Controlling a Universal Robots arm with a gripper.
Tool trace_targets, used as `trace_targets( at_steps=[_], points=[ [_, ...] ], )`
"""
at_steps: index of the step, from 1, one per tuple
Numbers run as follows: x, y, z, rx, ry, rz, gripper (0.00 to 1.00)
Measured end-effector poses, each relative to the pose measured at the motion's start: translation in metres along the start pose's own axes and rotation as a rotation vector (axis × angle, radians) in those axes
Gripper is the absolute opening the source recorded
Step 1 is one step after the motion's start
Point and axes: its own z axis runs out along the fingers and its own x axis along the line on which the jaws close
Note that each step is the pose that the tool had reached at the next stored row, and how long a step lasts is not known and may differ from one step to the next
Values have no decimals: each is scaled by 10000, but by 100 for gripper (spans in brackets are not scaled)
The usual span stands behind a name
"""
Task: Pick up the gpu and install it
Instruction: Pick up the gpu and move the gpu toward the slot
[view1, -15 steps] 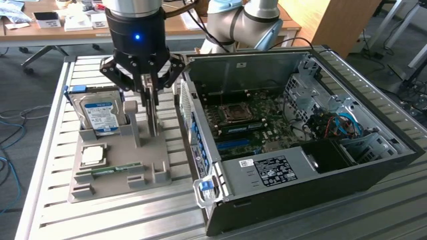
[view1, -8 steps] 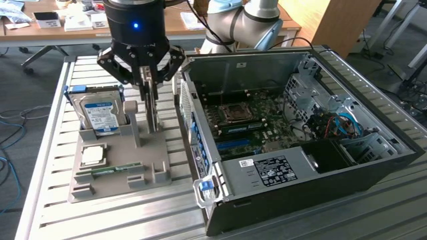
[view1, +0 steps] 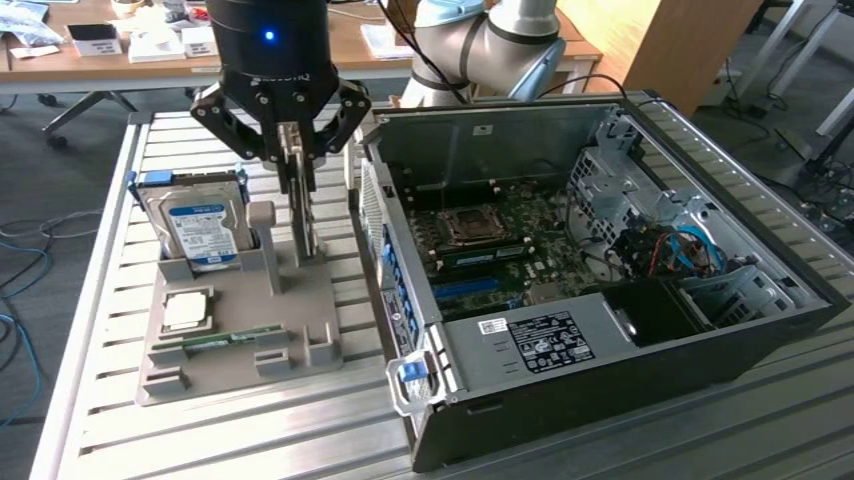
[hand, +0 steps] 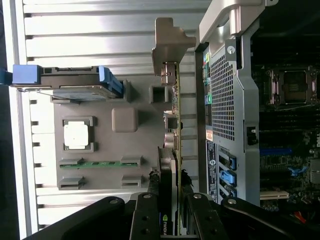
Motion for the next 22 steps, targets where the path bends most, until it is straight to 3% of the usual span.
trace_targets(
  at_steps=[8, 22],
  points=[
    [-1, 1, -23, 4, 3, 0, 27],
    [-5, 10, -229, -82, 9, -36, 27]
  ],
)
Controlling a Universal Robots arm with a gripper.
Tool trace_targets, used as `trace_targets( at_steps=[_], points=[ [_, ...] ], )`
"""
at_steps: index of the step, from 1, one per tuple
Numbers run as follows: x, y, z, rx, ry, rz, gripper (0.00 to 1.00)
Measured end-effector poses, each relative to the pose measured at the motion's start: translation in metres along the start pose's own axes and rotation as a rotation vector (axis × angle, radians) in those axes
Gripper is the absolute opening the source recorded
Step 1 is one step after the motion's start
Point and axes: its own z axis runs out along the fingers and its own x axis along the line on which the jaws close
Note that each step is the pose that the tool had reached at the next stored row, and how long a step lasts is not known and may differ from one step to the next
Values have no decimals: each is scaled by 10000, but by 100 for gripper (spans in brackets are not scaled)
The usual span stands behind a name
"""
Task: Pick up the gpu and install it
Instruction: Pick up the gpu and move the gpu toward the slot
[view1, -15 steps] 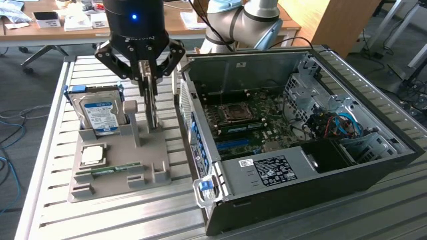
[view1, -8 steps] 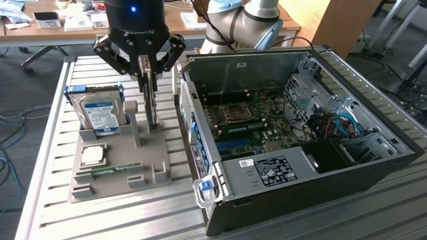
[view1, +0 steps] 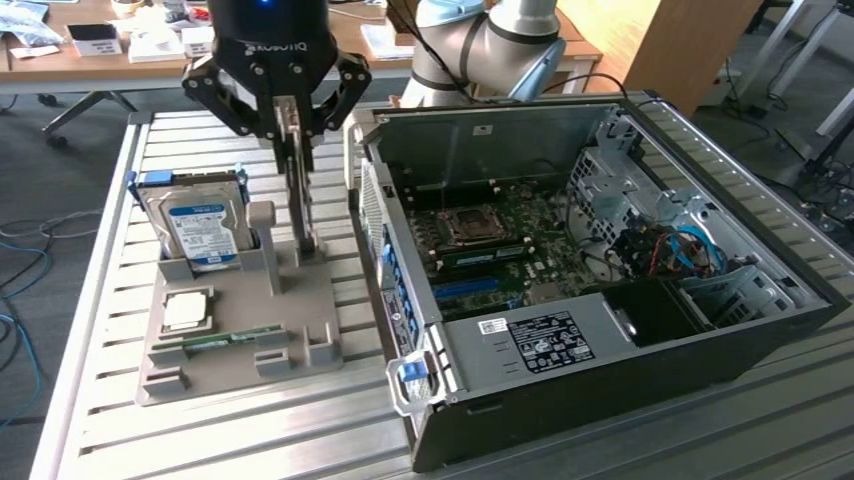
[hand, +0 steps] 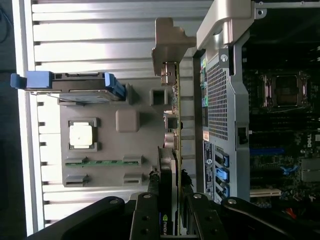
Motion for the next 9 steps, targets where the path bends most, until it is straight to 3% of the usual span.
trace_targets(
  at_steps=[9],
  points=[
    [-3, 6, -110, -23, 3, -32, 27]
  ],
)
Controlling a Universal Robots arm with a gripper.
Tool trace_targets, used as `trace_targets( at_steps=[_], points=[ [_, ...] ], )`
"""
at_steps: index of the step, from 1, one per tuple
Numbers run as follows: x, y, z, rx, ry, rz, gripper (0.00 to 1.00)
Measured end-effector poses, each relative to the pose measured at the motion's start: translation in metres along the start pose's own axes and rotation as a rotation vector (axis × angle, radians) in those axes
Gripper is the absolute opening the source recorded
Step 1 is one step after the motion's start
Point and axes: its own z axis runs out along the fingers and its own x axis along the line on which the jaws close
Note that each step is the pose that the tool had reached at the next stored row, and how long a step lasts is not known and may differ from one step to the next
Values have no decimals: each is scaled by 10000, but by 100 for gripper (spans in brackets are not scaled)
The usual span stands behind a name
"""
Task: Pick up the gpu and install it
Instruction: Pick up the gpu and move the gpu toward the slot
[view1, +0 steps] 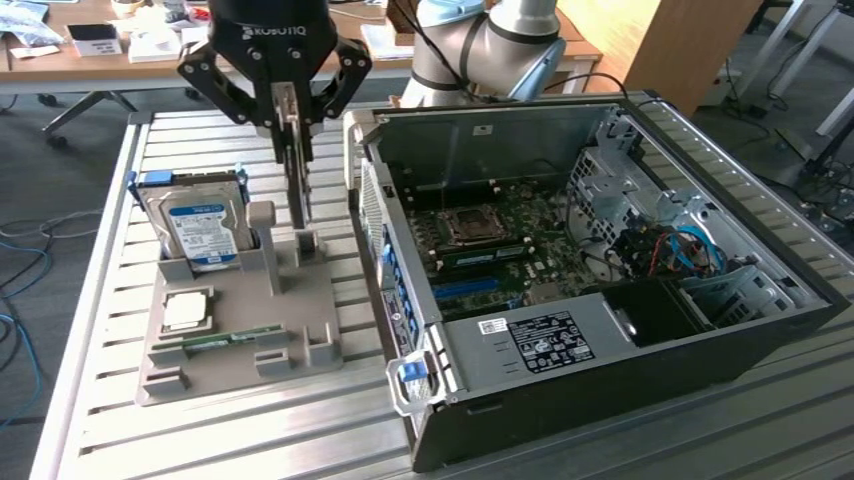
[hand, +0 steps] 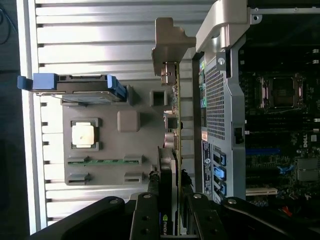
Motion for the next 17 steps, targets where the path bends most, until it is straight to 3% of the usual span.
trace_targets(
  at_steps=[5, 17],
  points=[
    [-1, 2, -42, -6, 1, -17, 27],
    [-38, 6, -42, -6, 2, -19, 27]
  ],
)
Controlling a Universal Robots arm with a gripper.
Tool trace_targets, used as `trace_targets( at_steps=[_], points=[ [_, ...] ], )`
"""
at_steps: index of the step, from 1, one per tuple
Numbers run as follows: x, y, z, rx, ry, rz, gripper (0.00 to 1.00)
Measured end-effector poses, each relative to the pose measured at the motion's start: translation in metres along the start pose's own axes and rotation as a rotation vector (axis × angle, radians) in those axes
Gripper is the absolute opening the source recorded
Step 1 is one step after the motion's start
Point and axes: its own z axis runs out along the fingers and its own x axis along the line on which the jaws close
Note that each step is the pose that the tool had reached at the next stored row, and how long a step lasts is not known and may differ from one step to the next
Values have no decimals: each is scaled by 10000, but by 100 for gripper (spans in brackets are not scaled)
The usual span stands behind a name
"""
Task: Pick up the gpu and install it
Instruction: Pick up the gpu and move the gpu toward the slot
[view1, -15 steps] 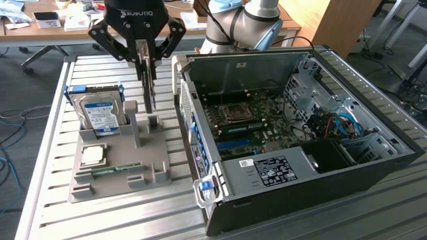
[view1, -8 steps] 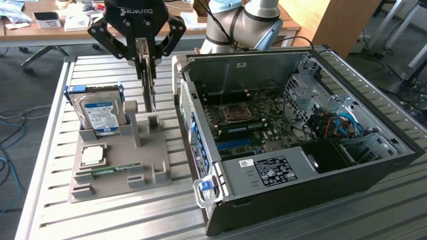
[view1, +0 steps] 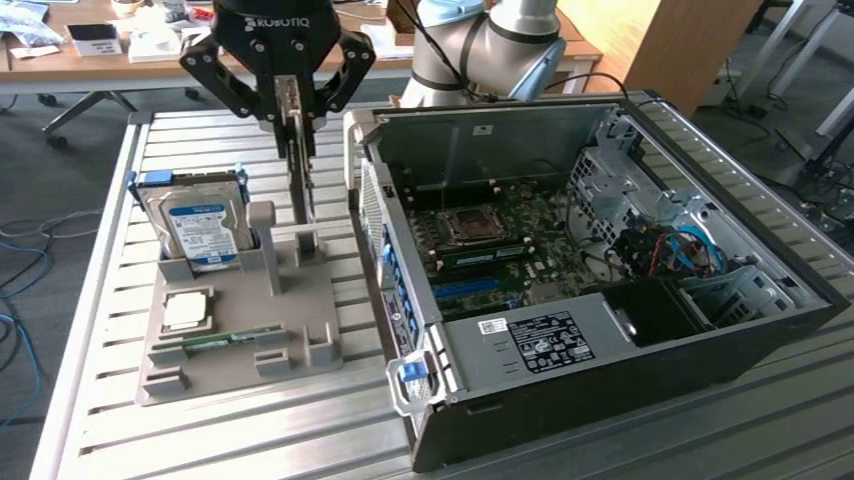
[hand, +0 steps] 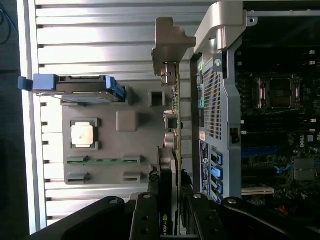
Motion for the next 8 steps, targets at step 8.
trace_targets(
  at_steps=[8],
  points=[
    [-71, 8, 2, 0, 0, 0, 27]
  ],
)
